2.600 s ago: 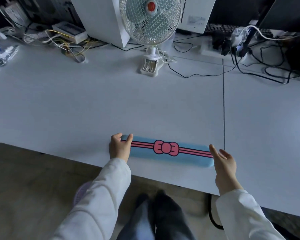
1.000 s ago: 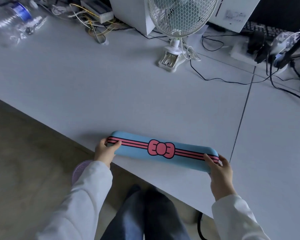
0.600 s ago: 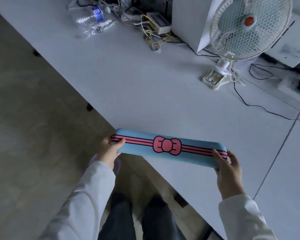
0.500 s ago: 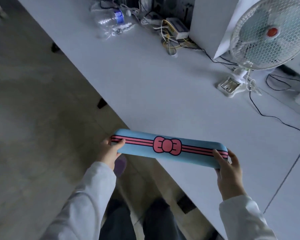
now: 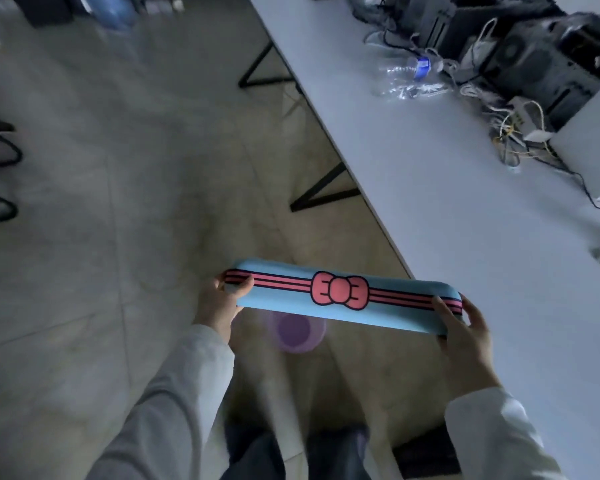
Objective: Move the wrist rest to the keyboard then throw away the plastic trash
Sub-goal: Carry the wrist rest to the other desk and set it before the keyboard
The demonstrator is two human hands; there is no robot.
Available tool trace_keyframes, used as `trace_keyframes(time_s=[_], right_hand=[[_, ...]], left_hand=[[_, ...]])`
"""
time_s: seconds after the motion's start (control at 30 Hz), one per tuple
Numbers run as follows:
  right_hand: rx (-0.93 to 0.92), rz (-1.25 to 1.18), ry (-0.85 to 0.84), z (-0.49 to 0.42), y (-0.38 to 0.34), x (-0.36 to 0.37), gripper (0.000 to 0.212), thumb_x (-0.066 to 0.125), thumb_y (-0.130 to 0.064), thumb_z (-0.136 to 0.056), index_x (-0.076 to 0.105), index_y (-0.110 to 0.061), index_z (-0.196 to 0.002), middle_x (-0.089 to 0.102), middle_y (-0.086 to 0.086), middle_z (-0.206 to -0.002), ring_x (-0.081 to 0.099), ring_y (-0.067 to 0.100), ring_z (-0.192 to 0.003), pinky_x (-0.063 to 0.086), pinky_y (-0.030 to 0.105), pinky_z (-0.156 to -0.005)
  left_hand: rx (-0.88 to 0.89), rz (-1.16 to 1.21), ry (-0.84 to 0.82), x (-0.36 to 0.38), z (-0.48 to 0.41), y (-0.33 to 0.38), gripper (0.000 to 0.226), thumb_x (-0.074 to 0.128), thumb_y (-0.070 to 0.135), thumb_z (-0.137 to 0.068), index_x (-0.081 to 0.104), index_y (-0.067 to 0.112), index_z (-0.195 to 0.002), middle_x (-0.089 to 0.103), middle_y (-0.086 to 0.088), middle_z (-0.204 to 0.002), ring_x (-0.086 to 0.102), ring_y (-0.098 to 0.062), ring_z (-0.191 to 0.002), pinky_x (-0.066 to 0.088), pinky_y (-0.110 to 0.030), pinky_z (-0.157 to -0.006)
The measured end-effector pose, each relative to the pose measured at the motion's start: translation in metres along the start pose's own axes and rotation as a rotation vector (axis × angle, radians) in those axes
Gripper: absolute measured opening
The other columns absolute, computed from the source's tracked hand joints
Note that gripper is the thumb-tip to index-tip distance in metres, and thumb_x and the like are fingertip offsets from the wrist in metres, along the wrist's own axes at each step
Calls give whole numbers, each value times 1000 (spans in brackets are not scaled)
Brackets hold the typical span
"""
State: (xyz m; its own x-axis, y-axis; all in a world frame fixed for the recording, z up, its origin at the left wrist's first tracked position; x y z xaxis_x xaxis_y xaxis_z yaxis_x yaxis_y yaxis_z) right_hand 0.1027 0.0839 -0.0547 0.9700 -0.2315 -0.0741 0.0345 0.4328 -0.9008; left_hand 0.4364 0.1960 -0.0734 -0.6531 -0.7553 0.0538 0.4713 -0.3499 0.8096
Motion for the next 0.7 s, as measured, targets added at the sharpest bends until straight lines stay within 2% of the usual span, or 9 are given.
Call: trace_keyframes(time_s=[0.1,0.13,0.2,0.33,0.4,0.47,0.6,0.7], right_hand=[[-4,40,-81,25,5,60,22,70,-20,-76,62,-23,-96,63,1,-90,61,20,-86,49,31,-82],[3,46,-108,33,8,80,16,71,-20,-74,64,-21,-89,64,2,-89,61,22,-87,49,32,-81],[33,35,-144,46,13,116,9,71,-17,-75,64,-18,-81,63,2,-83,59,21,-84,49,29,-77],[44,70,-191,65,16,177,8,71,-16,-74,64,-16,-73,61,2,-77,56,18,-78,47,32,-81],[43,83,-222,72,16,204,8,71,-15,-74,64,-17,-72,59,2,-75,54,18,-75,45,32,-79],[45,91,-257,73,15,230,8,71,-15,-75,64,-17,-72,59,2,-74,53,17,-73,45,30,-75],[48,110,-306,67,11,279,7,71,-16,-75,64,-15,-74,57,2,-73,52,14,-69,46,23,-65],[54,76,-324,51,5,317,11,69,-12,-77,64,-10,-87,58,2,-75,55,11,-69,49,11,-55]], left_hand=[[15,17,53,-64,-13,17,28,65,10,-80,58,9,-108,60,-10,-107,56,-22,-100,46,-37,-95],[24,23,71,-84,-17,23,23,65,10,-80,59,12,-101,61,-9,-103,57,-22,-97,46,-38,-95],[45,49,95,-118,-24,33,13,64,8,-80,60,15,-91,62,-6,-94,59,-18,-86,49,-31,-84],[81,76,158,-172,-36,49,13,61,7,-82,58,13,-94,60,0,-83,57,-12,-76,52,-17,-61],[78,85,170,-194,-44,55,10,61,7,-82,60,16,-87,61,-3,-85,58,-18,-82,51,-23,-66],[72,122,189,-211,-55,59,14,62,7,-82,60,14,-94,62,-9,-96,57,-23,-92,48,-27,-72],[68,189,247,-231,-80,72,36,63,6,-80,57,6,-115,60,-12,-109,57,-24,-99,47,-25,-74],[59,223,273,-235,-104,90,47,63,6,-80,51,3,-126,59,-12,-116,57,-24,-103,47,-24,-77]])
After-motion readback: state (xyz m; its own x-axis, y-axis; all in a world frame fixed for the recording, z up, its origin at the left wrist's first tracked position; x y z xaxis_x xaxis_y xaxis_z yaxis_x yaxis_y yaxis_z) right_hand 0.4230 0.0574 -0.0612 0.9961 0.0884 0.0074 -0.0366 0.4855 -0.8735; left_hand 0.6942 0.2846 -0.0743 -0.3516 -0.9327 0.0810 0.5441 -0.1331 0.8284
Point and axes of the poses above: each hand's wrist, its own z-axis away from the middle knuckle, its own x-axis out of the palm, y = z × x, the point moved 5 cm from there along -z, towards the middle knuckle
